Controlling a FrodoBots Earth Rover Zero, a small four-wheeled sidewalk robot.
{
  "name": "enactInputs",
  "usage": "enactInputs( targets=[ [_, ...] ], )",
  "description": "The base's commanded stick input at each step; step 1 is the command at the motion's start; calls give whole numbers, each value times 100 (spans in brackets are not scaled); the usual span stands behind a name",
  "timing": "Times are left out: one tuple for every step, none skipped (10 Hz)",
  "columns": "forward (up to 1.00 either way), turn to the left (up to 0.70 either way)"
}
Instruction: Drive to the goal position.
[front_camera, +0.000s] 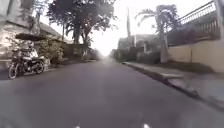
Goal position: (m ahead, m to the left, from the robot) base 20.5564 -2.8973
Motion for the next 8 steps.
enactInputs(
  targets=[
    [100, 0],
    [100, 0],
    [100, -2],
    [100, -6],
    [100, -31],
    [100, -40],
    [100, -14],
    [100, 0]
  ],
)
